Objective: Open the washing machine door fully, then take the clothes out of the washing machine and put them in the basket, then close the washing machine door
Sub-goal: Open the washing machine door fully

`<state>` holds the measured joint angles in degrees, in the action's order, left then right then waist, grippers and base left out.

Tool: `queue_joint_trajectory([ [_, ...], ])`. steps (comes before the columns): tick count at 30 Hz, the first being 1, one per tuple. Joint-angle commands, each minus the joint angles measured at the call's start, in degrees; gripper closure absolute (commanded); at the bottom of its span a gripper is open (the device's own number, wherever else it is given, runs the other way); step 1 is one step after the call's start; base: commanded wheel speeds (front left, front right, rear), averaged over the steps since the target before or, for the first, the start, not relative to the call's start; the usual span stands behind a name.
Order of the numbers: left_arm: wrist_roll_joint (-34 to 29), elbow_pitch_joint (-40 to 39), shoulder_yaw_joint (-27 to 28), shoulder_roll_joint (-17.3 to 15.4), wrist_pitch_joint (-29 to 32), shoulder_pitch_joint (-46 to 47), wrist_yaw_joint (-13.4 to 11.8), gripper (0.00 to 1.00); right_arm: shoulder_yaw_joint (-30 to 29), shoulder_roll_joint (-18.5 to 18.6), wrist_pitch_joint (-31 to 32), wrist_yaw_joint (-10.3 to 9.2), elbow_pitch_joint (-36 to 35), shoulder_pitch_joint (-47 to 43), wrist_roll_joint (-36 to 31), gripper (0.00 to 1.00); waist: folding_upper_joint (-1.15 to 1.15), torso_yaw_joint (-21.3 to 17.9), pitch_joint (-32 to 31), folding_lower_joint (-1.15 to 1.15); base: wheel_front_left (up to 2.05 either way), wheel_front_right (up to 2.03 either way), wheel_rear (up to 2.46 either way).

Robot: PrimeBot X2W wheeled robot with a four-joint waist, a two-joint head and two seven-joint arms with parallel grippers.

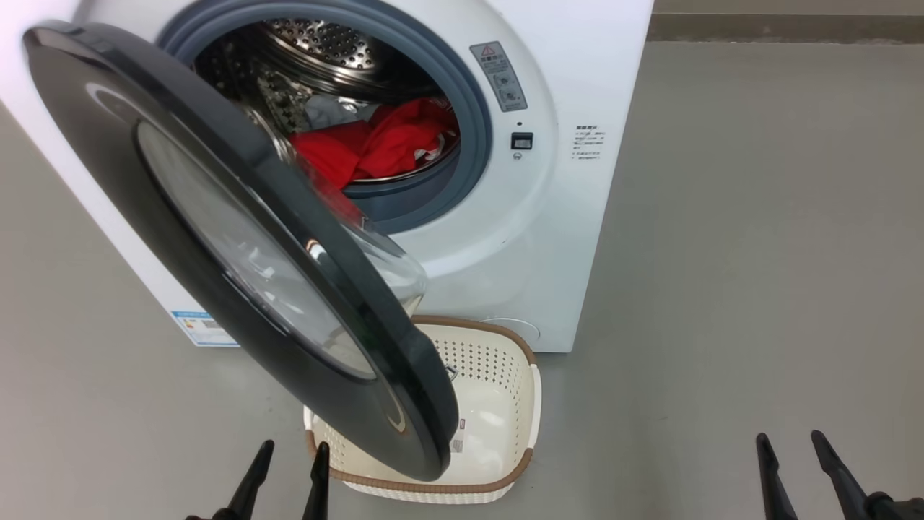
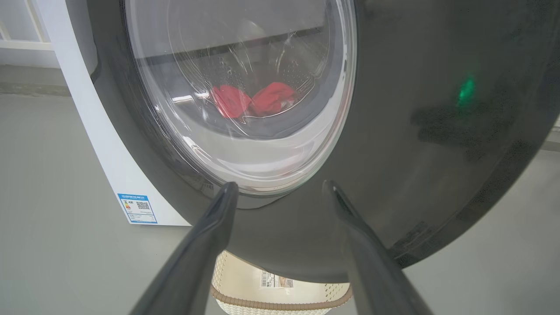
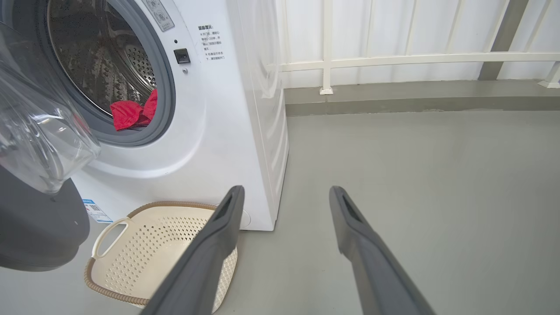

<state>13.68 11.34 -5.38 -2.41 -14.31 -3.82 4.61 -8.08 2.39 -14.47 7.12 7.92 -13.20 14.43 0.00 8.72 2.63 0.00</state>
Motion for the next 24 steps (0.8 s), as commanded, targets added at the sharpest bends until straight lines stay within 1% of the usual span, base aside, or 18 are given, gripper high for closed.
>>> queue_joint_trajectory([
  [1,0.19,-1.37,1.7,-0.47,-0.69,0.76,0.12,0.0,1.53,0.86,-0.52,0.36,-1.69,1.3,-0.44,0.0,0.0,0.17,0.06,0.0,0.0,0.0,0.0],
  [4,0.34,-1.43,1.38,-0.47,-0.69,0.86,0.09,0.0,3.04,0.87,-0.52,0.36,-2.49,2.23,0.38,0.0,0.0,0.87,0.13,0.0,0.0,0.0,0.0],
  [5,0.42,-1.48,1.26,-0.47,-0.69,0.86,0.05,0.0,3.69,0.88,-0.52,0.36,-2.6,2.69,1.25,0.56,0.0,1.18,0.15,0.0,0.0,0.0,0.0],
  [6,0.57,-1.51,1.12,-0.47,-0.69,0.87,-0.02,0.0,4.02,0.84,-0.52,0.36,-2.61,3.27,2.88,0.99,0.0,1.55,0.17,0.0,0.0,0.0,0.0],
  [8,0.8,-1.47,0.93,-0.47,-0.69,0.72,-0.16,0.0,5.58,0.74,-0.52,0.36,-1.82,4.78,7.65,1.0,0.0,2.21,0.1,0.0,0.0,0.0,0.0],
  [9,0.97,-1.31,0.71,-0.47,-0.69,0.52,-0.32,0.0,8.08,0.69,-0.52,0.36,-1.48,6.95,12.76,1.0,0.0,2.96,0.0,0.0,0.0,0.0,0.0],
  [12,1.3,-1.25,0.46,-0.47,-0.69,0.27,-0.57,0.0,11.81,1.08,-0.52,0.36,-1.76,10.65,19.38,1.0,0.0,4.07,-0.08,0.0,0.0,0.0,0.0],
  [15,1.51,-1.29,0.13,-0.47,-0.69,0.2,-0.67,0.0,15.98,2.59,-0.52,0.36,-1.66,14.55,26.3,1.0,0.0,5.24,-0.12,0.0,0.0,0.0,0.0],
  [18,1.59,-1.24,-0.05,-0.47,-0.69,0.2,-0.75,0.0,19.89,3.62,-0.52,0.36,-1.1,18.25,35.53,1.0,0.0,6.28,-0.15,0.0,0.0,0.0,0.0],
  [19,1.62,-1.2,-0.08,-0.47,-0.69,0.21,-0.77,0.0,21.79,3.93,-0.52,0.36,-0.74,19.45,39.66,1.0,0.0,6.63,-0.13,0.0,0.0,0.0,0.0],
  [21,1.69,-1.18,-0.18,-0.47,-0.69,0.27,-0.77,0.0,26.59,5.7,-0.37,0.36,-0.63,21.91,47.14,1.0,0.0,7.26,-0.05,0.0,0.0,0.0,0.0],
  [24,1.78,-1.11,-0.25,-0.47,-0.69,0.39,-0.76,0.0,32.74,8.18,3.7,0.36,-1.31,25.44,59.49,1.0,0.0,7.86,0.17,0.0,0.0,0.0,0.0],
])
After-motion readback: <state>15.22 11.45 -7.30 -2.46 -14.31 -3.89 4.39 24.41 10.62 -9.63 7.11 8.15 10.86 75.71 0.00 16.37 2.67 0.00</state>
